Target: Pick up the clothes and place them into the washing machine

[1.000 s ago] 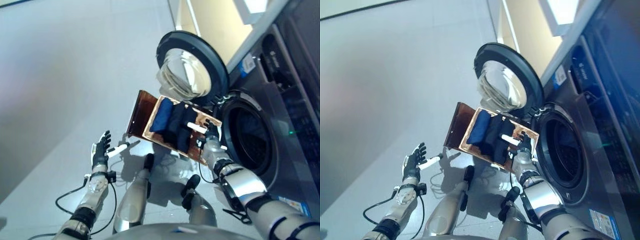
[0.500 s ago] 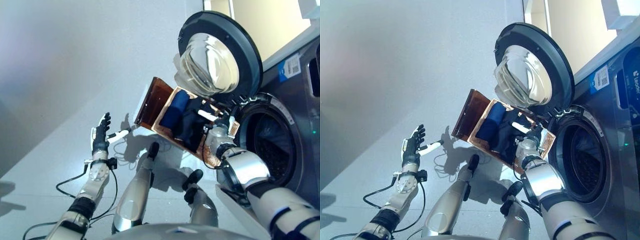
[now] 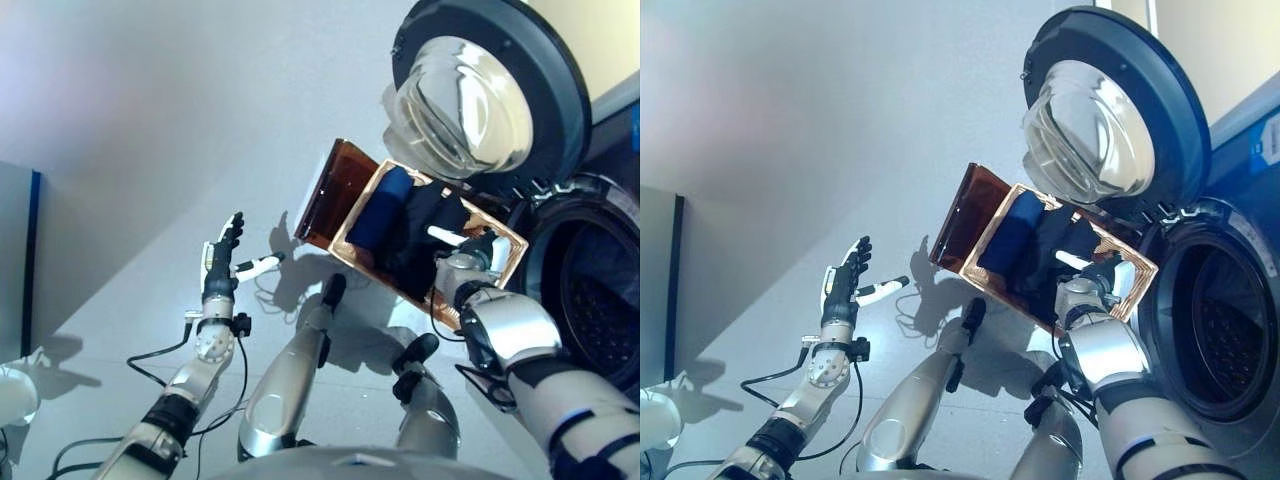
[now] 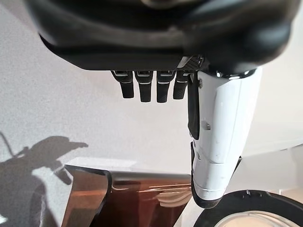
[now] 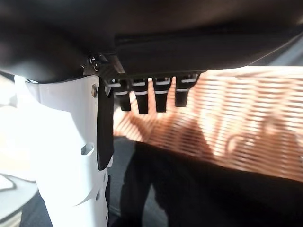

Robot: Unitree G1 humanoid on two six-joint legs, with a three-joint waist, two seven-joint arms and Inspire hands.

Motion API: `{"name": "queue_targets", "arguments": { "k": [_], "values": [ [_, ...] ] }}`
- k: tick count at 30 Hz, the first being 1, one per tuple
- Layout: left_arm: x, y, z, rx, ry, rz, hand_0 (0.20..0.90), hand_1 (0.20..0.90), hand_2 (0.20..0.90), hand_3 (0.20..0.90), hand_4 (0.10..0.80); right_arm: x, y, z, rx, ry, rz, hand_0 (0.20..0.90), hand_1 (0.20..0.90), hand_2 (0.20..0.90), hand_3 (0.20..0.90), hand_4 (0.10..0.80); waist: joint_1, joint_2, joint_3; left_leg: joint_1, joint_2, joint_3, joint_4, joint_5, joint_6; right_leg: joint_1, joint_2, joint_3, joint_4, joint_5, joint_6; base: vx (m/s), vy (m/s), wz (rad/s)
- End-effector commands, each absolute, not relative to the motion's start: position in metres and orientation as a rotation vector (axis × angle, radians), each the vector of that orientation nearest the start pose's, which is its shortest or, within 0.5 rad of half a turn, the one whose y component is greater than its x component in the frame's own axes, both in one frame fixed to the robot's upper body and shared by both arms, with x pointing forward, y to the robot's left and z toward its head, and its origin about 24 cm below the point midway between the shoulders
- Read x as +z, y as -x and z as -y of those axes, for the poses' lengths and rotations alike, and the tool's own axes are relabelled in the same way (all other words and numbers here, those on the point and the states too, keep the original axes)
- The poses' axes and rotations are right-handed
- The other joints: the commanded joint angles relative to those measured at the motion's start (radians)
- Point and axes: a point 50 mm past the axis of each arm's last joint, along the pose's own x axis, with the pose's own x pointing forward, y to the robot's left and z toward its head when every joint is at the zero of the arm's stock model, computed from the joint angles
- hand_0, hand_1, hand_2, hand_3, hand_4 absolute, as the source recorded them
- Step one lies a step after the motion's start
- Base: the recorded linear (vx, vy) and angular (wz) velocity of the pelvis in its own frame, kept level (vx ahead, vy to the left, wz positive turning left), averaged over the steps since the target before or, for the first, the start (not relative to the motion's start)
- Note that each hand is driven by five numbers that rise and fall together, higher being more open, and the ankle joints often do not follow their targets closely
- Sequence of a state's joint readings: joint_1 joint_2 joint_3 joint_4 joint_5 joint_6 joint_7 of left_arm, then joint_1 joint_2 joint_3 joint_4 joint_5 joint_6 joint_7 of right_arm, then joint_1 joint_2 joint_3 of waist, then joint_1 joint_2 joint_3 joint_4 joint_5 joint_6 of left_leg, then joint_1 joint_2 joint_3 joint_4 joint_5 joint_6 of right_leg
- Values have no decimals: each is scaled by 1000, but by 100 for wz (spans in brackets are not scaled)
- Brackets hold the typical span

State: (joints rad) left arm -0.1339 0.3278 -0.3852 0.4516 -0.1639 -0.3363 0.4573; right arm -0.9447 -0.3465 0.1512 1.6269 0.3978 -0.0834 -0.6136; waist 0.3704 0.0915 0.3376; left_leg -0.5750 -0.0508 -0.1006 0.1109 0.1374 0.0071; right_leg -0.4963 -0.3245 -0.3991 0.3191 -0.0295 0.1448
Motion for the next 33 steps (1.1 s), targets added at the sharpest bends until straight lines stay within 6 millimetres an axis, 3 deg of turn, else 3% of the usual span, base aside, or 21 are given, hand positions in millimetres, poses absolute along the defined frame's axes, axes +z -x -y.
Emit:
{"name": "queue_targets", "arguments": {
  "k": [1,7,8,11,20,22,29,33],
  "values": [
    [38,-264,-158,105,-184,231,900,900,900,900,800,45,-329,312,-984,320,-468,900,900,900,900,800,25,22,-14,-120,-16,18,164,-166,-70,79,-36,7,-83,30,8,7,0,41],
    [35,-258,-163,136,-164,224,900,900,900,900,800,22,-314,314,-932,440,-518,900,900,900,900,800,24,32,-23,-119,-13,24,164,-164,-66,61,-44,19,-70,36,8,-12,26,12],
    [34,-258,-165,150,-166,220,900,900,900,900,800,16,-314,305,-847,587,-502,900,900,900,900,800,18,30,-22,-115,-10,28,165,-162,-65,58,-42,27,-65,38,5,-16,38,2],
    [27,-260,-169,171,-203,200,900,900,900,900,800,-13,-309,270,-632,756,-487,900,900,900,900,800,-18,8,-28,-86,7,41,161,-163,-67,64,-32,48,-65,39,2,-3,10,-5],
    [15,-258,-179,201,-220,137,900,900,900,900,800,-40,-298,227,-281,1045,-377,900,900,900,900,800,-120,-43,-38,3,43,80,112,-149,-71,104,2,109,-131,72,4,-42,-7,-30],
    [13,-259,-180,200,-229,131,900,900,900,900,800,-40,-299,220,-229,1122,-334,900,900,900,900,800,-142,-43,-39,7,48,91,90,-109,-68,95,6,114,-146,98,-4,-149,9,-30],
    [8,-255,-182,197,-247,115,900,900,900,900,800,-24,-311,204,-77,1406,-106,900,900,900,900,800,-185,-31,-43,42,79,114,49,-84,-74,69,33,156,-149,96,-8,-50,-37,-34],
    [6,-253,-183,197,-246,107,900,900,900,900,800,-7,-321,197,-44,1480,31,900,900,900,900,800,-201,-18,-48,53,91,121,30,-73,-79,54,44,165,-143,91,-9,-19,-42,-17]
  ]
}}
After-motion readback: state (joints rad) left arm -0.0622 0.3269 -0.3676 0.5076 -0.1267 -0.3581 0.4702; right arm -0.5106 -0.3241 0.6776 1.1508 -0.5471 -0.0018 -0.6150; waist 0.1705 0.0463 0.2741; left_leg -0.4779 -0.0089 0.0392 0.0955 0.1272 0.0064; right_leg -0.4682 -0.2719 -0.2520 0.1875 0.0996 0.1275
